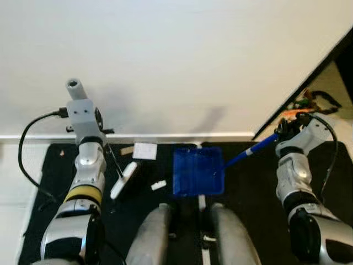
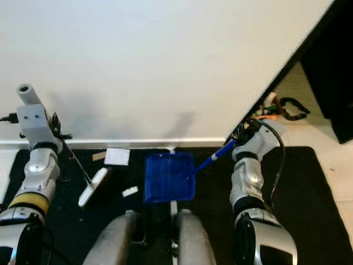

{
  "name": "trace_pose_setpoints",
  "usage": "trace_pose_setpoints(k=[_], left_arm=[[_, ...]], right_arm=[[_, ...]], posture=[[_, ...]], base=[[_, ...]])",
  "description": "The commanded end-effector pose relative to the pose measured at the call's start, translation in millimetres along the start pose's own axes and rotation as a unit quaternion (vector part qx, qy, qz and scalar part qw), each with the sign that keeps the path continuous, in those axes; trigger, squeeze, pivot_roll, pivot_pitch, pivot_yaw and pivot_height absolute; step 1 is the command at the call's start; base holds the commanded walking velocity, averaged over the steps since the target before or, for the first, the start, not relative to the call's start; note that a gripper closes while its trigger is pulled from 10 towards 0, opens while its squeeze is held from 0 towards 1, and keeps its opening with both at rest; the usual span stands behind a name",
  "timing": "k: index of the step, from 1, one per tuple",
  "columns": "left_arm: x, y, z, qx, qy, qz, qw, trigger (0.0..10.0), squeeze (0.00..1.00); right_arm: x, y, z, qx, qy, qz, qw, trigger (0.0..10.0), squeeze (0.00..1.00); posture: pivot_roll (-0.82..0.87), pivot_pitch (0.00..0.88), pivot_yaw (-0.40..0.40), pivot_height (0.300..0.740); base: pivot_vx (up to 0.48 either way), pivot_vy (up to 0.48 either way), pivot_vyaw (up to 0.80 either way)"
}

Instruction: Sweep floor

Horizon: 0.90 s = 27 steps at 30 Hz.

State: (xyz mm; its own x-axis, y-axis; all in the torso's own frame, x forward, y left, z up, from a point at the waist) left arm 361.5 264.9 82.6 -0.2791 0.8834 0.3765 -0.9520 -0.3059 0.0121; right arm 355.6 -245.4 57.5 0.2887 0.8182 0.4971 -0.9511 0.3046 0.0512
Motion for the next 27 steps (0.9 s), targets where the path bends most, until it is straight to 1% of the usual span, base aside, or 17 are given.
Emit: trace_pose_setpoints(k=[1,8,9,11,12,14,23,25,26,27], left_arm=[[1.4,1.6,-3,0.003,-0.009,-0.002,1.000,10.0,0.00],[4.3,0.7,-3,0.003,-0.019,0.002,1.000,10.0,0.00],[5.2,0.6,-3,0.003,-0.021,0.004,1.000,10.0,0.00],[10.7,-0.6,-1,0.001,-0.057,0.015,0.998,10.0,0.00],[14.9,-1.5,-4,0.011,-0.059,0.025,0.998,10.0,0.00],[17.8,-2.4,-6,0.024,-0.052,0.033,0.998,10.0,0.00],[14.1,-2.3,-7,0.026,-0.052,0.026,0.998,10.0,0.00],[13.6,-1.6,-8,0.032,-0.044,0.030,0.998,10.0,0.00],[13.2,-0.3,-13,0.047,-0.027,0.041,0.998,10.0,0.00],[13.2,0.1,-14,0.050,-0.024,0.044,0.998,10.0,0.00]], right_arm=[[-0.7,-1.8,5,-0.011,-0.005,-0.006,1.000,10.0,0.00],[-1.5,-3.0,8,-0.016,-0.003,-0.007,1.000,10.0,0.00],[-1.9,-3.2,9,-0.017,-0.004,-0.008,1.000,10.0,0.00],[-2.7,-3.6,11,-0.022,-0.004,-0.009,1.000,10.0,0.00],[-3.6,-3.7,13,-0.025,-0.004,-0.010,1.000,10.0,0.00],[-4.9,-3.6,14,-0.028,-0.003,-0.011,1.000,10.0,0.00],[-7.1,-3.9,16,-0.031,-0.002,-0.014,0.999,10.0,0.00],[-6.8,-4.5,17,-0.032,-0.001,-0.014,0.999,10.0,0.00],[-6.3,-5.5,17,-0.029,-0.001,-0.014,0.999,10.0,0.00],[-6.1,-5.8,17,-0.028,-0.001,-0.014,1.000,10.0,0.00]], posture=[[0.07,0.131,-0.017,0.740],[0.07,0.130,-0.018,0.740],[0.07,0.130,-0.018,0.740],[0.06,0.128,-0.015,0.740],[0.06,0.128,-0.014,0.740],[0.06,0.129,-0.013,0.740],[0.06,0.128,-0.014,0.740],[0.06,0.128,-0.015,0.740],[0.06,0.128,-0.015,0.740],[0.06,0.128,-0.015,0.740]], base=[[0.000,0.480,0.00],[0.000,0.480,0.00],[0.000,0.000,0.00],[0.000,0.000,0.00],[0.000,-0.480,0.00],[0.000,-0.480,0.00],[0.000,-0.480,0.00],[0.000,-0.480,0.00],[0.000,0.000,0.00],[0.000,0.000,0.00]])
Point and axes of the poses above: a point about 5 cm out from each wrist's last joint towards the gripper, its own y axis pointing back from the gripper into the wrist, its own z axis along the axis of the wrist's last joint, x = y × z, the point moved 4 cm from there along -y, pointing out of the wrist towards the gripper, and after that the axes turned 15 degrees about -y, right-handed, at the moved point
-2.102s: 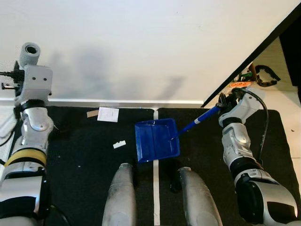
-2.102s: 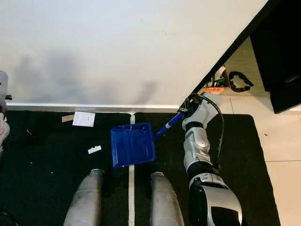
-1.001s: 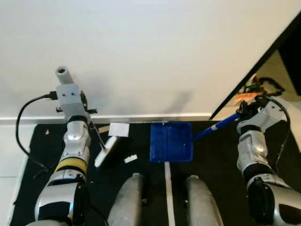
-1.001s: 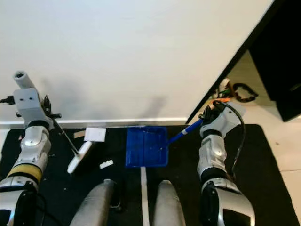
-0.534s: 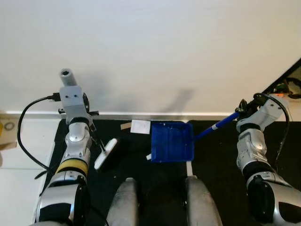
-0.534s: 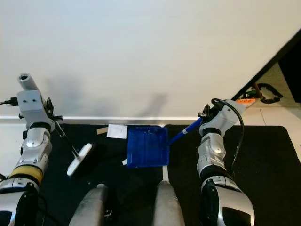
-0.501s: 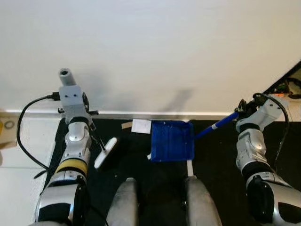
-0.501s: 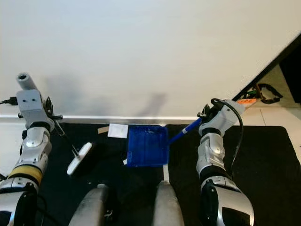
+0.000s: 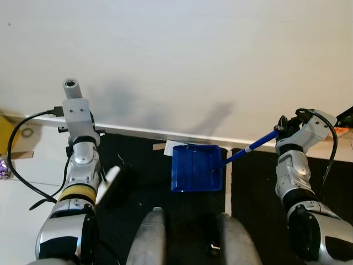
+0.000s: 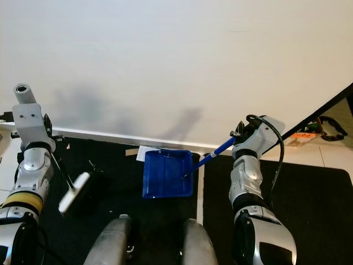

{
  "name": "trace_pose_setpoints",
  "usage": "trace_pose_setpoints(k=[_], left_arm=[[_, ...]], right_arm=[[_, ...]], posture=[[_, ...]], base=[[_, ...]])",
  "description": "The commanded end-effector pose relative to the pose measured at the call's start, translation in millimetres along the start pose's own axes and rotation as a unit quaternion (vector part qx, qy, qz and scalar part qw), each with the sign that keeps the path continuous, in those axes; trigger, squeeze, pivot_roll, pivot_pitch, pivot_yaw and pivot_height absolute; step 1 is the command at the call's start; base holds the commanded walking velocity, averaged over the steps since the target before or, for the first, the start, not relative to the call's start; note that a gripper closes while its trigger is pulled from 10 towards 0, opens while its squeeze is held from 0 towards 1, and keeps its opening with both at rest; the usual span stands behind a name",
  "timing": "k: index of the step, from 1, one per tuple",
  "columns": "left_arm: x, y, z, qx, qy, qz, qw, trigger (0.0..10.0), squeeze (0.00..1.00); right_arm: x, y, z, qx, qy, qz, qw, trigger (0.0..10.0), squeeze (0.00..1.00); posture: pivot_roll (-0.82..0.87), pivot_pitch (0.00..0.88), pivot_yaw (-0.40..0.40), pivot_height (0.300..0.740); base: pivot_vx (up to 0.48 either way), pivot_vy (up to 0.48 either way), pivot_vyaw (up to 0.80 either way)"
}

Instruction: Sweep floor

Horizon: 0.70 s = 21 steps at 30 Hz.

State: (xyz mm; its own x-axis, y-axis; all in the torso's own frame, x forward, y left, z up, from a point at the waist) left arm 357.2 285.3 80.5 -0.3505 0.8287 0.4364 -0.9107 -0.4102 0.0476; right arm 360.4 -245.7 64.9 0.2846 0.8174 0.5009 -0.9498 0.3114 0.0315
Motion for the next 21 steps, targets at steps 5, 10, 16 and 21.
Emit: trace_pose_setpoints(k=[5,10,16,21], left_arm=[[-6.5,2.4,-7,0.019,-0.008,-0.008,1.000,10.0,0.00],[-8.9,3.5,-8,0.020,0.015,-0.023,0.999,10.0,0.00],[-14.1,4.5,-4,0.008,0.042,-0.050,0.998,10.0,0.00],[-14.8,4.5,-4,0.008,0.047,-0.050,0.998,10.0,0.00]], right_arm=[[-4.0,-4.0,9,-0.007,0.012,-0.001,1.000,10.0,0.00],[-2.9,-3.6,5,0.004,0.017,-0.003,1.000,10.0,0.00],[-17.7,0.1,-1,0.021,0.027,-0.040,0.999,10.0,0.00],[-25.9,1.5,-6,0.038,0.028,-0.063,0.997,10.0,0.00]], posture=[[0.06,0.128,-0.017,0.740],[0.06,0.128,-0.022,0.740],[0.05,0.124,-0.020,0.740],[0.05,0.120,-0.018,0.740]], base=[[0.000,0.000,0.00],[0.000,0.000,0.00],[0.462,0.000,0.00],[0.480,0.000,0.00]])
Point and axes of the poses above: a point about 5 cm out from each wrist's last joint towards the gripper, its own y axis pointing back from the gripper into the wrist, its own z axis along the axis of the wrist's last joint, x = y × z, the point moved 4 cm from there along -y, pointing out of the wrist towards the gripper, and after that the axes turned 15 degrees about -y, right-handed, at the moved point
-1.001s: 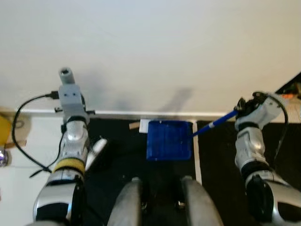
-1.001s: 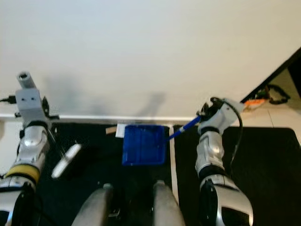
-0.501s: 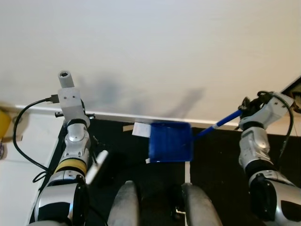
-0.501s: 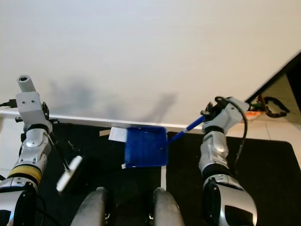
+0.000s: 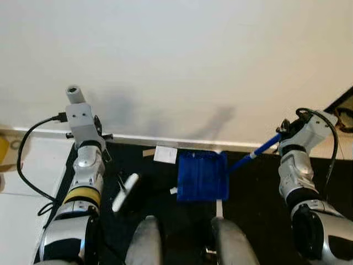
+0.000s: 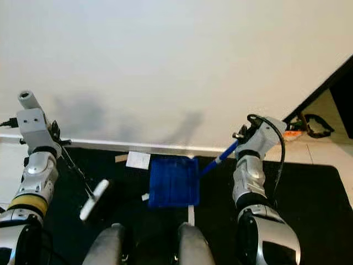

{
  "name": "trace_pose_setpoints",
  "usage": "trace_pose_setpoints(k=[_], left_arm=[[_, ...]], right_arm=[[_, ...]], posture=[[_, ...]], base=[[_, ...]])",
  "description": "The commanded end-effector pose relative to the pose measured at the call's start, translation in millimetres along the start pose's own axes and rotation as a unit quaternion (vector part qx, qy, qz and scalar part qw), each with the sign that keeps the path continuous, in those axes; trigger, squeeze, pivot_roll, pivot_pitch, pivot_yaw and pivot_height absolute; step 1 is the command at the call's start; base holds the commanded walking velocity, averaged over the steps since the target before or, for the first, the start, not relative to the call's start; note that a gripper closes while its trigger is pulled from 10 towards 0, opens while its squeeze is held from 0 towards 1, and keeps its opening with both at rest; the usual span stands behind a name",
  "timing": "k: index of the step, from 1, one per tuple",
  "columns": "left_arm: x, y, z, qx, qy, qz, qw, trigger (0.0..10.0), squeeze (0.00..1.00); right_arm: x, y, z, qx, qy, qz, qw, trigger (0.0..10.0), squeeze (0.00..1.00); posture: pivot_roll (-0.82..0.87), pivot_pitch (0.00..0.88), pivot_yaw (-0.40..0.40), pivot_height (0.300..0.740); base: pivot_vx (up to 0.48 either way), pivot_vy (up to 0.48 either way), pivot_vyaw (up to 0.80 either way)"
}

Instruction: Sweep floor

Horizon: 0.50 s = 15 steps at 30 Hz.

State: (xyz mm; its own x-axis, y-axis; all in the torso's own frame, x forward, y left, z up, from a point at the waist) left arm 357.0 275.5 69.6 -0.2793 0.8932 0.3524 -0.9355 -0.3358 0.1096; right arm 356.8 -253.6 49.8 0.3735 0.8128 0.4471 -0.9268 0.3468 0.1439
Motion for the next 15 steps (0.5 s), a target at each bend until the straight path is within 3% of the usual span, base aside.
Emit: trace_pose_setpoints(k=[1,12,15], left_arm=[[-2.3,0.6,2.3,-0.005,0.006,-0.002,1.000,10.0,0.00],[-2.7,-0.9,7.2,-0.016,0.005,-0.010,1.000,10.0,0.00],[1.3,-1.0,8.0,-0.019,0.006,0.006,1.000,10.0,0.00]], right_arm=[[-12.2,0.4,1.6,0.002,0.001,-0.022,1.000,10.0,0.00],[-12.2,0.8,-0.9,0.008,-0.005,-0.025,1.000,10.0,0.00],[-7.7,0.8,-3.0,0.012,-0.007,-0.018,1.000,10.0,0.00]], posture=[[0.05,0.120,-0.017,0.740],[0.05,0.109,-0.010,0.740],[0.05,0.103,-0.010,0.740]], base=[[0.480,0.000,0.00],[0.480,0.000,0.00],[0.123,0.000,0.00]])
Point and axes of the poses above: a point about 5 cm out from each wrist's last joint towards the gripper, its own y axis pointing back from the gripper into the wrist, its own z axis along the axis of the wrist's last joint, x = y × z, the point moved 4 cm from there along -y, pointing out of the wrist towards the gripper, and after that the axes turned 15 degrees about -y, right-handed, at the moved point
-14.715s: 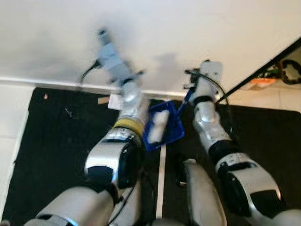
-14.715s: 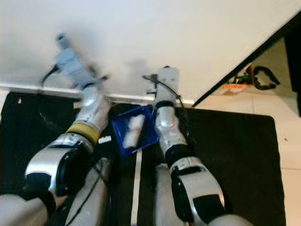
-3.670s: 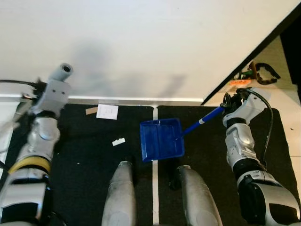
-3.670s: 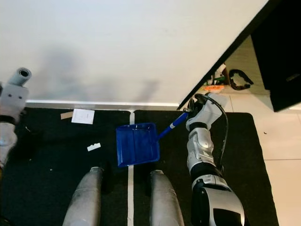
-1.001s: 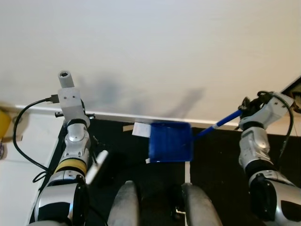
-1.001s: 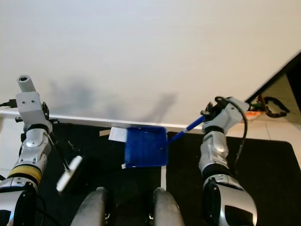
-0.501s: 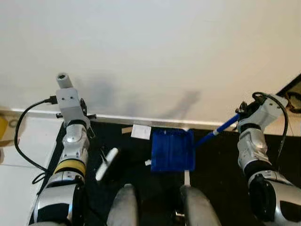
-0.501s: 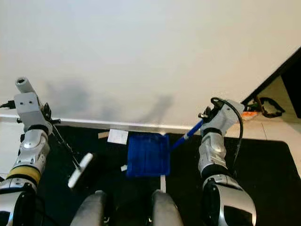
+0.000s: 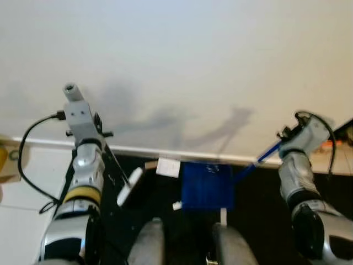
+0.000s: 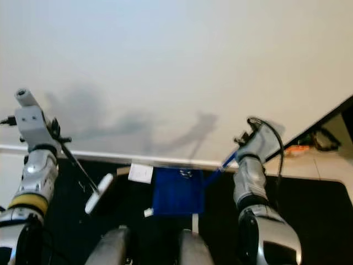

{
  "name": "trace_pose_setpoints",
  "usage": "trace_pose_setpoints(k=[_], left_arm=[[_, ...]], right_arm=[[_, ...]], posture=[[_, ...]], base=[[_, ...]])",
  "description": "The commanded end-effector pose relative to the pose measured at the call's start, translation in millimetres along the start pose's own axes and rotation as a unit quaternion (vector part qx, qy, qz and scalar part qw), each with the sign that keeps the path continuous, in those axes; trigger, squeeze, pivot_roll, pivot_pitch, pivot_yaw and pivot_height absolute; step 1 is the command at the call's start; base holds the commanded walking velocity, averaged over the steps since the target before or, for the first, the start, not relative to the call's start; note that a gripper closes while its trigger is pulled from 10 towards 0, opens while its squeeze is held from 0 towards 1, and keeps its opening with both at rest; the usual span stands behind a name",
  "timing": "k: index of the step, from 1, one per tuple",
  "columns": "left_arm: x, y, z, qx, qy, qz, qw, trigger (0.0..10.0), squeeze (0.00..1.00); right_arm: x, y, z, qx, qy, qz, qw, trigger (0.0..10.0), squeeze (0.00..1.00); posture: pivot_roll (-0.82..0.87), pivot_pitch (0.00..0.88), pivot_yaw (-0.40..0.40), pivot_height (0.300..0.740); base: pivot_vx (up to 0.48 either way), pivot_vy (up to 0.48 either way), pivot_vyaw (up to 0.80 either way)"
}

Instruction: Sweep floor

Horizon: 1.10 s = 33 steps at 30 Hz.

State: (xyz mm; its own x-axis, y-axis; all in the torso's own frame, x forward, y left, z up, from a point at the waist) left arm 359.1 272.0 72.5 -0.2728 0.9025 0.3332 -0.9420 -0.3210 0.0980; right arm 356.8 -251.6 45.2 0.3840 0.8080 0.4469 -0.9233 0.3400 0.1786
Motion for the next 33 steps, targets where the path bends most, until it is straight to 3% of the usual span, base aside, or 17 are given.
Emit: trace_pose_setpoints(k=[1,15,21,25,27,33], left_arm=[[5.5,-0.6,3,-0.008,-0.009,0.017,1.000,10.0,0.00],[9.7,0.5,3,-0.012,-0.028,0.019,0.999,10.0,0.00],[9.1,0.3,2,-0.011,-0.035,0.010,0.999,10.0,0.00],[9.2,0.2,2,-0.014,-0.036,0.009,0.999,10.0,0.00],[8.6,0.0,5,-0.021,-0.036,0.006,0.999,10.0,0.00],[7.1,-1.4,13,-0.039,-0.035,-0.001,0.999,10.0,0.00]], right_arm=[[-6.3,0.9,1,-0.004,-0.007,-0.011,1.000,10.0,0.00],[-9.0,3.5,-7,0.014,0.004,-0.018,1.000,10.0,0.00],[-29.5,5.3,-8,0.030,0.047,-0.058,0.997,10.0,0.00],[-32.6,5.0,-1,0.008,0.041,-0.062,0.997,10.0,0.00],[-23.7,2.0,9,-0.021,0.015,-0.046,0.999,10.0,0.00],[4.5,-0.5,11,-0.038,0.000,-0.004,0.999,10.0,0.00]], posture=[[0.05,0.100,-0.010,0.740],[0.06,0.099,-0.009,0.740],[0.06,0.103,-0.004,0.740],[0.06,0.105,-0.001,0.740],[0.06,0.121,0.008,0.740],[0.06,0.205,0.006,0.740]], base=[[0.000,0.000,0.00],[0.000,0.000,0.00],[0.000,0.000,0.00],[0.000,0.000,0.00],[0.000,0.000,0.00],[0.000,0.000,0.00]])
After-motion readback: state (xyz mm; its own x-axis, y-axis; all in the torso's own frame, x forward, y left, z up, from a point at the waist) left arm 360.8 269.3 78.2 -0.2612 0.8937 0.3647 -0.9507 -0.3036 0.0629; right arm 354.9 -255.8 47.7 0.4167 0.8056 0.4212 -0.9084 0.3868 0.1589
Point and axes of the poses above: a point about 5 cm out from each wrist's last joint towards the gripper, its own y axis pointing back from the gripper into the wrist, its own z axis along the axis of the wrist's last joint, x = y × z, the point moved 4 cm from there along -y, pointing out of the wrist towards the gripper, and after that the axes turned 15 degrees about -y, right-handed, at the moved point
